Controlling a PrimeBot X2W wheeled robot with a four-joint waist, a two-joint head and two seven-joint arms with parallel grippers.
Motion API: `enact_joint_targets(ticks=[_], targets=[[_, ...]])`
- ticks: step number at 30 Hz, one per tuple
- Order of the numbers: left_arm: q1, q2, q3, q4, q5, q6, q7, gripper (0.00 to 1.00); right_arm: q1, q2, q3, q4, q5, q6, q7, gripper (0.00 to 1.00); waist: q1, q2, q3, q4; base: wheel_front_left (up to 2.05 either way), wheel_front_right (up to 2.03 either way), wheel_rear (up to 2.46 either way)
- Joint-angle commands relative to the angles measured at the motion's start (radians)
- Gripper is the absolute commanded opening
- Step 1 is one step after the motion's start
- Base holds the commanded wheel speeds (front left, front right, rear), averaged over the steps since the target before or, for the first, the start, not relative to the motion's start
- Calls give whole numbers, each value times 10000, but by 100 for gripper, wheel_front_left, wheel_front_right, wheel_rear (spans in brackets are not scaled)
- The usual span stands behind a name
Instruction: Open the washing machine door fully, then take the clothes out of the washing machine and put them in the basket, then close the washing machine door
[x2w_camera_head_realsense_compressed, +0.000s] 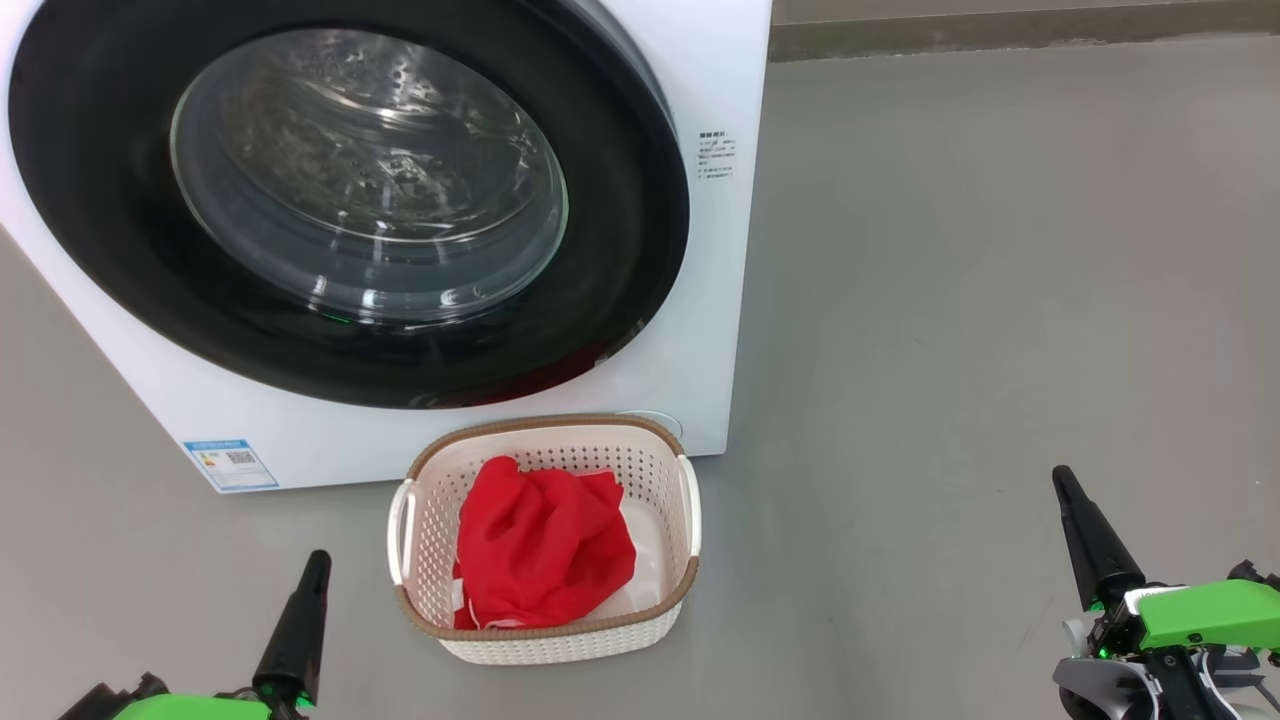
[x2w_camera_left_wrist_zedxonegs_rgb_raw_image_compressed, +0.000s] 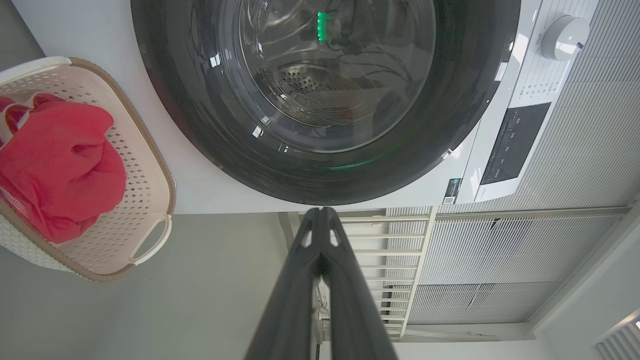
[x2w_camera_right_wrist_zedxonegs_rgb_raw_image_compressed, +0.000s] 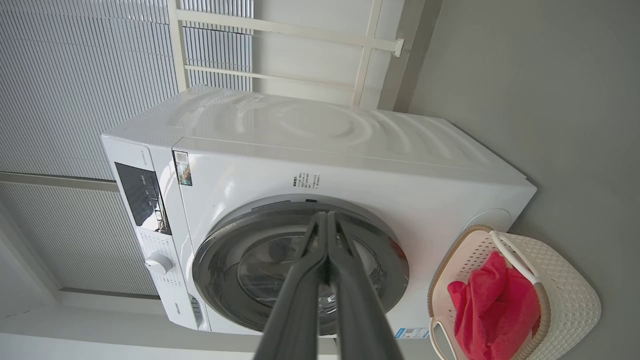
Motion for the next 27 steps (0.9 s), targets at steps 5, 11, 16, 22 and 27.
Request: enact_joint_targets(ticks=[5, 11, 16, 22, 27], targets=[[-416, 101, 351, -205, -67, -71, 48, 0, -427, -81, 157, -289, 46, 6, 67, 0, 0, -1, 0, 0, 0, 0, 0], [-416, 100, 351, -205, -67, -71, 47, 0, -427, -81, 157, -289, 46, 6, 67, 0, 0, -1, 0, 0, 0, 0, 0], [-416, 100, 351, -205, -67, -71, 47, 0, -427, -81, 157, -289, 46, 6, 67, 0, 0, -1, 0, 0, 0, 0, 0], [-416, 100, 350, -205, -67, -71, 47, 0, -427, -80, 157, -289, 46, 6, 67, 0, 0, -1, 0, 0, 0, 0, 0], [-416, 100, 350, -206, -67, -71, 47, 0, -427, -80, 156, -289, 46, 6, 68, 0, 0, -1, 0, 0, 0, 0, 0]])
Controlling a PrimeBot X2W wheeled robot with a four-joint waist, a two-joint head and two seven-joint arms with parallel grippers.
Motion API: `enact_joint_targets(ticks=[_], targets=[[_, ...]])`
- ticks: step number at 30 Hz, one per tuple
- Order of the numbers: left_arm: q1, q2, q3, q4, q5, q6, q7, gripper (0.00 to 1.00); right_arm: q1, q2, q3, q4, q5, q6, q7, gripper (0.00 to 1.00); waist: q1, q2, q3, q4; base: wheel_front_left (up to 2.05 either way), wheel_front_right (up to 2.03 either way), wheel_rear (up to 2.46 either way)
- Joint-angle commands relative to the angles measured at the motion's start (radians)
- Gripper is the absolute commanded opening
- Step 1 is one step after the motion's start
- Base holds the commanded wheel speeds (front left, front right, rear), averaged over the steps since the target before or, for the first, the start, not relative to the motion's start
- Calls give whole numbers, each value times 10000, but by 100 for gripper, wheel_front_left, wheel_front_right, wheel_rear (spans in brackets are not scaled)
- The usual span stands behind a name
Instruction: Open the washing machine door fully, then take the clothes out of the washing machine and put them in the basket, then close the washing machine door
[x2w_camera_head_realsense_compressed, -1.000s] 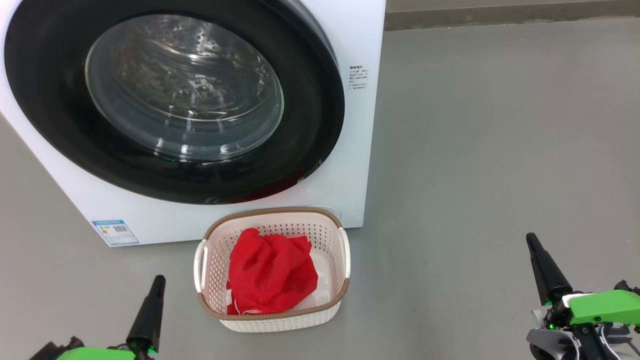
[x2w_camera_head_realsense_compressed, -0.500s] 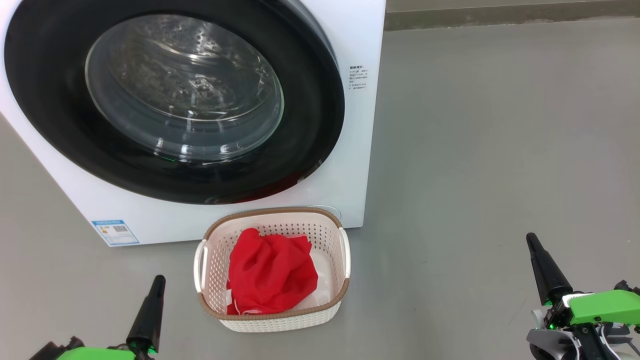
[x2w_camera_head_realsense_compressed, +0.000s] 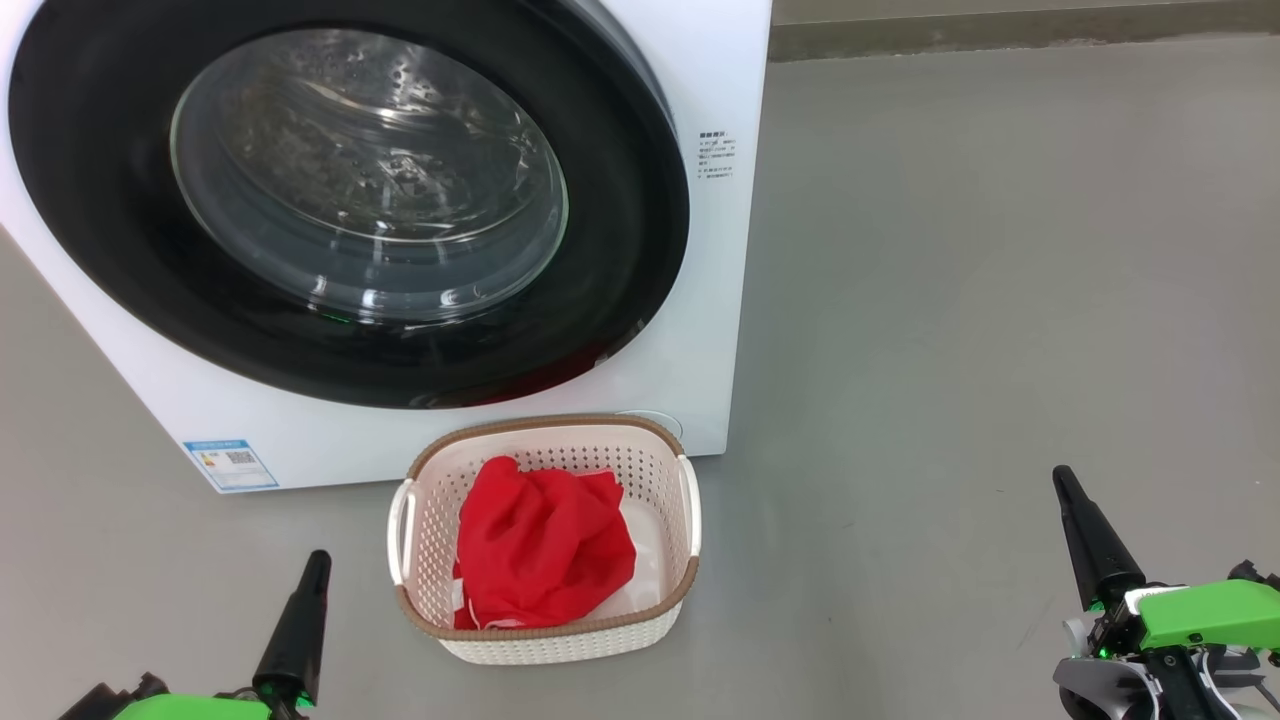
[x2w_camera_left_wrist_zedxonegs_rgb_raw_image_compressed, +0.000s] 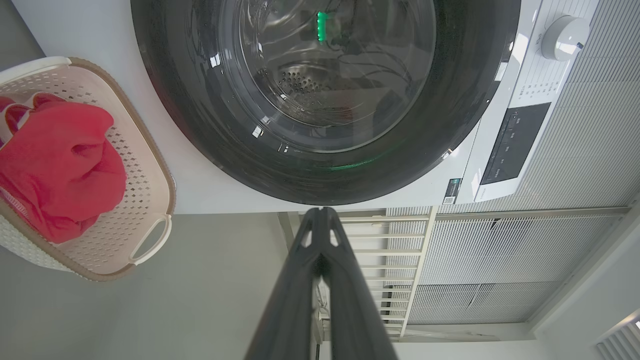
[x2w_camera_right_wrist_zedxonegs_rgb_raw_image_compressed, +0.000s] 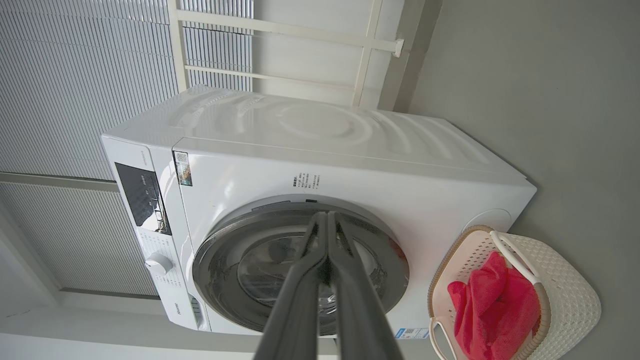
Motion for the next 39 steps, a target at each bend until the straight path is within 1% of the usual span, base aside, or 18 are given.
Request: enact_joint_targets(ticks=[1, 39], targets=[[-416, 102, 350, -206, -67, -71, 47, 0, -427, -82, 164, -289, 46, 6, 68, 0, 0, 0, 0, 0, 0, 0, 0], [-416, 102, 349, -207, -68, -71, 46, 0, -427, -82, 163, -289, 45, 6, 68, 0, 0, 0, 0, 0, 0, 0, 0]])
